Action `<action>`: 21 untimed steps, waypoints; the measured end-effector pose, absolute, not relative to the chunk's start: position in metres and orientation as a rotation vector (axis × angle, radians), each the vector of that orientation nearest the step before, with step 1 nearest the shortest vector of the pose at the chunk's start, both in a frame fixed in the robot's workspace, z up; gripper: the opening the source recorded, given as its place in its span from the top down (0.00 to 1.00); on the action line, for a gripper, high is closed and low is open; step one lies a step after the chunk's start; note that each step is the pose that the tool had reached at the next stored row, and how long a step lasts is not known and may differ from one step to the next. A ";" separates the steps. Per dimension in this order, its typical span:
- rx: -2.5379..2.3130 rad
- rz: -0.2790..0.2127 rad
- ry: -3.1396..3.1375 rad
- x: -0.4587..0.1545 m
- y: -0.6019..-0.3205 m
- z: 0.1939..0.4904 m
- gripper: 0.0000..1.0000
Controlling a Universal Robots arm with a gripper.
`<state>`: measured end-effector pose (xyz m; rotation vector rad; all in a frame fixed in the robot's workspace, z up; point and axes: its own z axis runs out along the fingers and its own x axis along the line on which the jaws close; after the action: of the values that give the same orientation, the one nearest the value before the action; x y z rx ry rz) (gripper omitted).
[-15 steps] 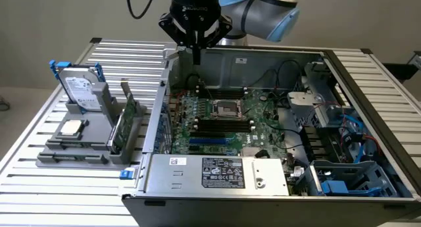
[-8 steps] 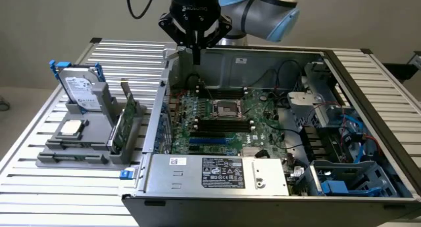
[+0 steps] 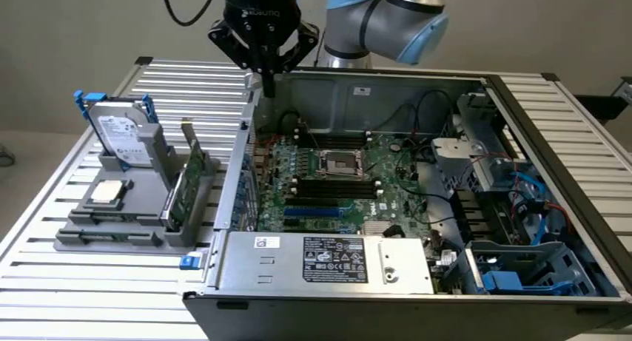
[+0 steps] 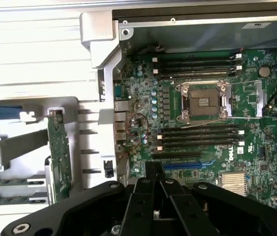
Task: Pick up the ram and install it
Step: 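Reach for the ram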
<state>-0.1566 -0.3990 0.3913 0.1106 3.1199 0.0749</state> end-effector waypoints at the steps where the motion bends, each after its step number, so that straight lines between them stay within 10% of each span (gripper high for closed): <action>1: 0.110 0.075 3.120 -0.161 -0.399 0.391 0.89; 21: 0.114 0.069 3.168 -0.230 -0.407 0.381 0.89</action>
<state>-0.2301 -0.4074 0.3815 0.1141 3.1685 0.0695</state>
